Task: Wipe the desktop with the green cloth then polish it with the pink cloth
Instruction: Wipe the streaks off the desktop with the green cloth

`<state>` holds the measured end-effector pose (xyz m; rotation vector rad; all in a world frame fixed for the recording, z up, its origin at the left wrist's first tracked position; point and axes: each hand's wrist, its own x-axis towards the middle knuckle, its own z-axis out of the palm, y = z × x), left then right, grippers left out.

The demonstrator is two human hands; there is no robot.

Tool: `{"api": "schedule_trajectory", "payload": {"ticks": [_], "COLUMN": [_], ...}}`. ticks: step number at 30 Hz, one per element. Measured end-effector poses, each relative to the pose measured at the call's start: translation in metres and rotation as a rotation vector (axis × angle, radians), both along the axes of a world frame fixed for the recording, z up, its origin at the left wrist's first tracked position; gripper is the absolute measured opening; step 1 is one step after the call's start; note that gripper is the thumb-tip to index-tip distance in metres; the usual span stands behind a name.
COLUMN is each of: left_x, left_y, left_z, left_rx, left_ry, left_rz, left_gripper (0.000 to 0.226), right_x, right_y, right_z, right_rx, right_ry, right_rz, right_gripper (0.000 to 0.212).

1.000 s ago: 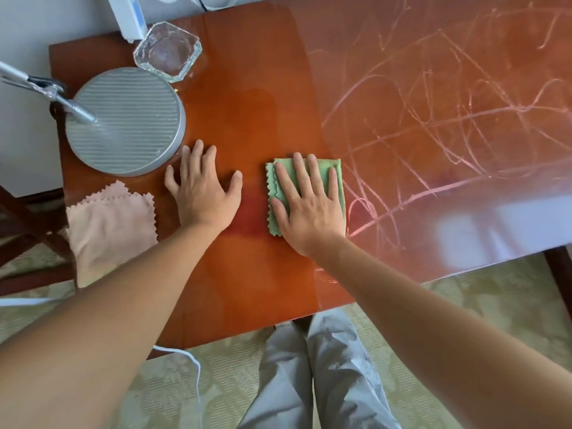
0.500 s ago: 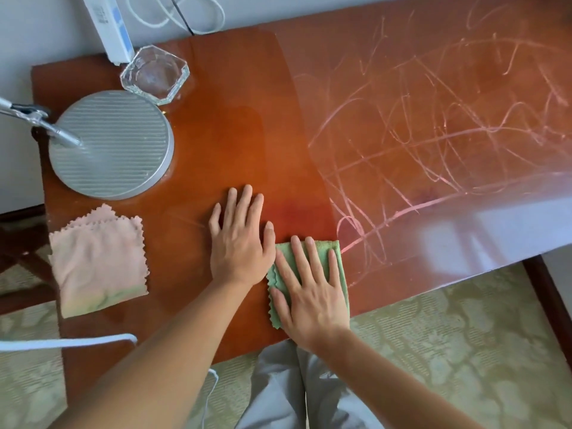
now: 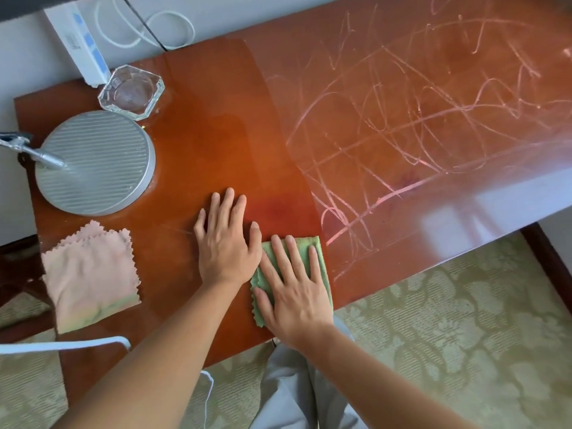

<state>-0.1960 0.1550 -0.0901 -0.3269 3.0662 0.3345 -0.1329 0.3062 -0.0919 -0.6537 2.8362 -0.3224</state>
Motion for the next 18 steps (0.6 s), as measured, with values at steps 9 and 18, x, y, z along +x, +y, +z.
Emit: {"api": "schedule_trajectory", "payload": {"ticks": [9,18], "left_x": [0.0,0.0], "left_y": [0.003,0.003], "left_z": [0.001,0.0], "left_rx": [-0.025,-0.026], "left_ry": [0.006,0.008], "left_rz": [0.003,-0.005], "left_gripper": [0.068,0.071], "right_x": [-0.028,-0.044], "right_y": [0.055,0.093], "right_z": [0.003,0.001], "right_rx": [0.074,0.168], "right_ry": [0.008,0.006], "right_rz": [-0.071,-0.098], "right_gripper": [0.061,0.062]}}
